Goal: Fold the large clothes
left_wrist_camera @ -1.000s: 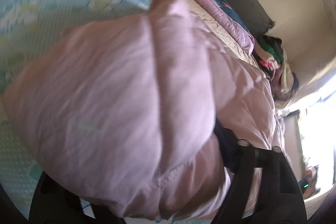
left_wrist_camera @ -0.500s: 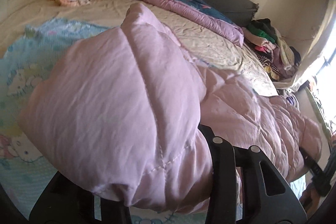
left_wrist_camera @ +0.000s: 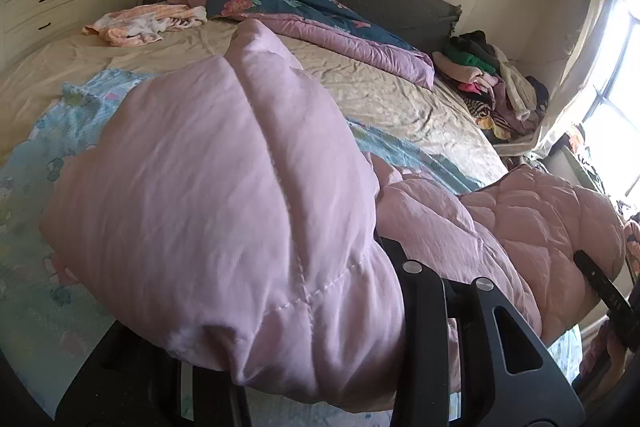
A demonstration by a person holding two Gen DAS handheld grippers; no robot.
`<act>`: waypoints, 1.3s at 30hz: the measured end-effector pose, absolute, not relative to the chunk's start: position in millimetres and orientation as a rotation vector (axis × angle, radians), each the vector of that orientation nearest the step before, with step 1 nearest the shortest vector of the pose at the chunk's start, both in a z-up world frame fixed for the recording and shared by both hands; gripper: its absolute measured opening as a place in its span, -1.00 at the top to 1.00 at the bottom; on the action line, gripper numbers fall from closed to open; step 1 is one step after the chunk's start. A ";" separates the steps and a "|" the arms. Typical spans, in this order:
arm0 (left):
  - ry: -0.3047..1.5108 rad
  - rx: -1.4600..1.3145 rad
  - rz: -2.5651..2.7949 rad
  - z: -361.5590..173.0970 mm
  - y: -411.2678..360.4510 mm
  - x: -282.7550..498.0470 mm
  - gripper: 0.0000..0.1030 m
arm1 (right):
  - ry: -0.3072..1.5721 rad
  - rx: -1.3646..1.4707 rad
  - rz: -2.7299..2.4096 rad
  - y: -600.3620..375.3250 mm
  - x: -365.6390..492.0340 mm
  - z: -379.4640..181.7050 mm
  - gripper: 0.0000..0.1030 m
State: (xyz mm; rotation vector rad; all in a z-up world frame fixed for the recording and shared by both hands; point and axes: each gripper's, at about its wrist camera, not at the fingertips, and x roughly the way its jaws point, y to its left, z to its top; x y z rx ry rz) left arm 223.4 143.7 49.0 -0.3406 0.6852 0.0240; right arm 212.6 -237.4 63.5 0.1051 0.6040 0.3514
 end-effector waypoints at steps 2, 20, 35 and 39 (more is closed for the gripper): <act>0.690 -0.338 0.023 47.3 143.5 216.0 0.42 | 0.608 0.105 0.350 -237.9 207.7 63.5 0.41; 0.699 -0.344 0.028 35.8 147.7 172.7 0.42 | 0.631 0.111 0.337 -239.3 165.9 52.1 0.41; 0.726 -0.332 0.039 9.2 152.6 147.6 0.37 | 0.693 0.191 0.295 -248.0 132.8 16.9 0.39; 0.735 -0.331 0.041 3.8 152.8 142.3 0.36 | 0.713 0.221 0.287 -251.5 127.5 7.4 0.38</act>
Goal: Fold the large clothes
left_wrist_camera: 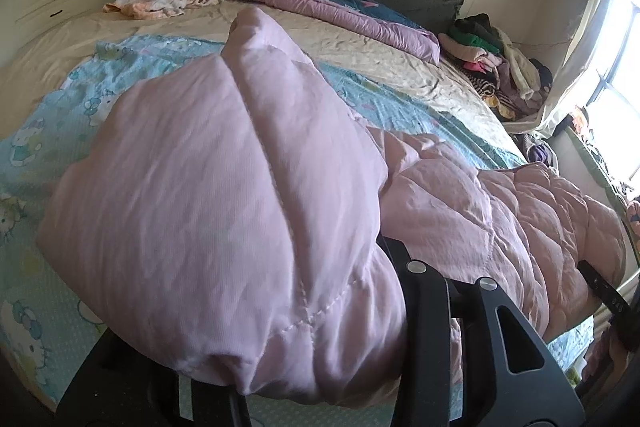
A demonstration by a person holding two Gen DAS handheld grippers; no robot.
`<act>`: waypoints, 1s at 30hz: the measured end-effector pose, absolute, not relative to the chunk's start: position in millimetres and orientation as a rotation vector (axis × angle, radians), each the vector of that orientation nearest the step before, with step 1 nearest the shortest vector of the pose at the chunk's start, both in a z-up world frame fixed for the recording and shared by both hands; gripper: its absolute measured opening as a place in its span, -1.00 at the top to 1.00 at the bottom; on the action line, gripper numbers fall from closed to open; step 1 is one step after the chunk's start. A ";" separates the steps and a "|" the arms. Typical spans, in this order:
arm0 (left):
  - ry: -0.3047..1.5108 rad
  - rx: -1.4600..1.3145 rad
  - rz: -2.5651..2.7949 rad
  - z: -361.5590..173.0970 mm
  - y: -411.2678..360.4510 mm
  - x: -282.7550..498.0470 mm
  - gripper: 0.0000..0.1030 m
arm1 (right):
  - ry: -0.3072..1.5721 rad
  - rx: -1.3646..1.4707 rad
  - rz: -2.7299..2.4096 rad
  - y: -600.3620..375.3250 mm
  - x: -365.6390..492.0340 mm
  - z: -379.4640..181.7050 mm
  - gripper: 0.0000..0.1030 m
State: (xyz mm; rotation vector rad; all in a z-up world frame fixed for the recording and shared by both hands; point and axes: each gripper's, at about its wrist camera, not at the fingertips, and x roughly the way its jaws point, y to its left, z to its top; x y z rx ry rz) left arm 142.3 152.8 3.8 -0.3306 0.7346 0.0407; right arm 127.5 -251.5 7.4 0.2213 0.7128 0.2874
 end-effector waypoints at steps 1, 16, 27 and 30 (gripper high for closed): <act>0.737 -0.328 0.041 2.4 152.9 140.9 0.35 | 0.717 0.226 0.287 -253.3 128.4 6.8 0.37; 0.776 -0.353 0.063 -26.5 157.5 129.5 0.25 | 0.847 0.315 0.237 -269.3 142.6 -32.3 0.19; 0.788 -0.382 0.076 -33.4 158.5 124.6 0.22 | 0.915 0.337 0.217 -268.7 154.5 -52.5 0.08; 0.789 -0.386 0.086 -36.7 157.7 122.7 0.19 | 0.931 0.336 0.210 -270.5 158.4 -60.0 0.02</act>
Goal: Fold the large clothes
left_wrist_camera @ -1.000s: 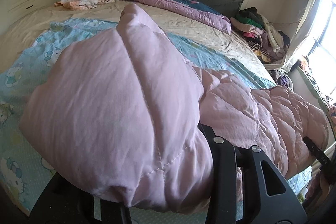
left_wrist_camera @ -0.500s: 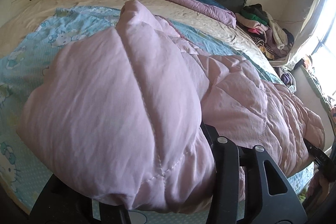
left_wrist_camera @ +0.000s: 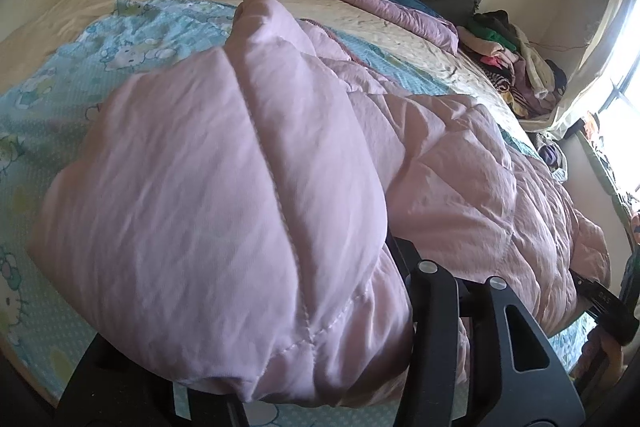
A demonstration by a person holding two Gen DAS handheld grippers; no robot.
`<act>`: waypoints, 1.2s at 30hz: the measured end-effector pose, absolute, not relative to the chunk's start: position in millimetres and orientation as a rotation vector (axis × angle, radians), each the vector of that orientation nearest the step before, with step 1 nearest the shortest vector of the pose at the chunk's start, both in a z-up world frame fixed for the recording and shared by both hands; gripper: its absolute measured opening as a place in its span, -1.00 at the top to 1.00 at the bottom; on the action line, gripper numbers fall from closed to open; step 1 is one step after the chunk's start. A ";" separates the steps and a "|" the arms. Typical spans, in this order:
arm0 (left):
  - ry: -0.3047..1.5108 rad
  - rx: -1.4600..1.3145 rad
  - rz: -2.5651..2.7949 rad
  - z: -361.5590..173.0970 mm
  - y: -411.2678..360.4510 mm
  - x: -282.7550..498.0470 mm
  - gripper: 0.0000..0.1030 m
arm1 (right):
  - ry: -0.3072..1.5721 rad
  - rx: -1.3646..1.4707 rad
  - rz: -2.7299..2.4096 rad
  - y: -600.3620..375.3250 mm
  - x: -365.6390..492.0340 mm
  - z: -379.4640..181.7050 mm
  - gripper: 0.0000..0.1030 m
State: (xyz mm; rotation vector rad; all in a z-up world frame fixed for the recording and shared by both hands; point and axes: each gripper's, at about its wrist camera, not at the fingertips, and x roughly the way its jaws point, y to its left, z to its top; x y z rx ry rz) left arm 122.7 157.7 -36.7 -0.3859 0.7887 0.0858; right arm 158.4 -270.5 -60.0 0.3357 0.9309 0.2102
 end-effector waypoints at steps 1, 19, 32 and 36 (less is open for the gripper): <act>0.790 -0.387 0.087 -37.7 158.8 123.6 0.17 | 0.935 0.338 0.208 -269.7 158.8 -61.8 0.00; 0.803 -0.422 0.086 -45.3 164.2 123.8 0.03 | 0.920 0.379 0.182 -291.6 126.8 -49.5 -0.70; 0.827 -0.429 0.134 -31.4 177.3 98.7 -0.77 | 0.849 0.303 0.126 -305.2 89.3 -25.5 -0.90; 0.819 -0.416 0.154 -24.1 179.6 86.5 -0.82 | 0.824 0.298 0.124 -305.4 78.3 -18.1 -0.91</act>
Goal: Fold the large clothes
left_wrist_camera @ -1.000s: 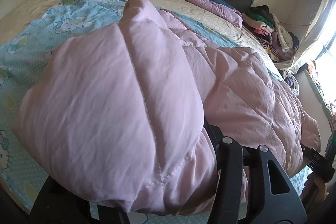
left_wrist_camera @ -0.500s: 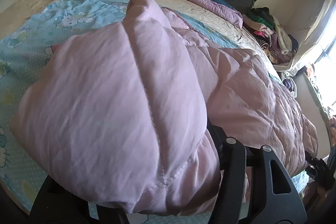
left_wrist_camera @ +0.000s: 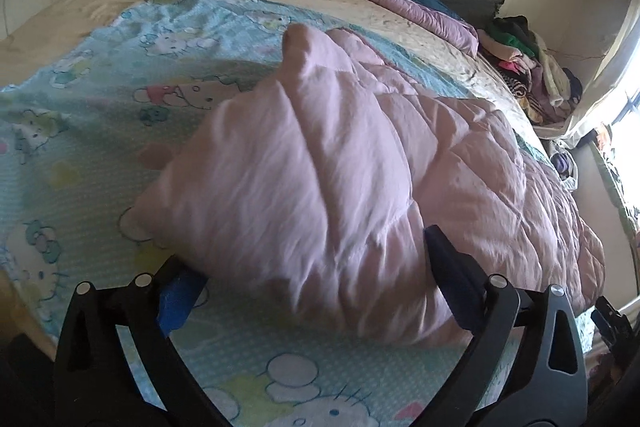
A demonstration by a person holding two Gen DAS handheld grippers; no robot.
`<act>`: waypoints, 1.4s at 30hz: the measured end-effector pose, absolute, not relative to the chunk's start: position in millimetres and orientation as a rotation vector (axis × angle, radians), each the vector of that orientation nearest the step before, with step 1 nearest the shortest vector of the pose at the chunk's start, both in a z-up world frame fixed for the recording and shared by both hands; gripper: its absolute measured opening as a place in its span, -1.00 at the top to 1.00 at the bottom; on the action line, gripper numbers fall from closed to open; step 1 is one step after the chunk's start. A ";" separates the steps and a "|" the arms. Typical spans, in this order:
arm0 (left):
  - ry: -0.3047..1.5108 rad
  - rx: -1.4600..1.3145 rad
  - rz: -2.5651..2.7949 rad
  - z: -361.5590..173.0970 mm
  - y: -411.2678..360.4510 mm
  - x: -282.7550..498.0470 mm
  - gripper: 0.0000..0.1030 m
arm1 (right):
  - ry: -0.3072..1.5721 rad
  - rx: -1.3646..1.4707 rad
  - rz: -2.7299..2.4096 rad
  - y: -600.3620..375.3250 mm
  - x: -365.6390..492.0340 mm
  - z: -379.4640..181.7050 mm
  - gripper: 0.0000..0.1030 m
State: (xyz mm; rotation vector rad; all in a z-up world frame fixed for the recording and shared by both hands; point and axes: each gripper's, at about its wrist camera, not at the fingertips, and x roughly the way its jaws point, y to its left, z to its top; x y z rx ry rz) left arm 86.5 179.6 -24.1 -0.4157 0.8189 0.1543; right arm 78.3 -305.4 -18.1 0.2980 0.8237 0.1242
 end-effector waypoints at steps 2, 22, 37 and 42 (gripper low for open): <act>0.813 -0.401 0.166 -20.0 178.4 78.7 -0.82 | 0.814 0.293 0.123 -304.9 72.1 -14.4 -0.91; 0.661 -0.279 0.127 44.4 143.1 20.0 -0.82 | 0.622 0.158 0.193 -265.6 7.3 54.7 -0.91; 0.610 -0.190 -0.009 59.9 82.3 -1.0 -0.82 | 0.519 0.077 0.279 -227.0 -32.0 84.6 -0.91; 0.620 -0.164 -0.051 57.3 66.7 -4.1 -0.82 | 0.541 0.077 0.320 -214.2 -37.8 75.5 -0.91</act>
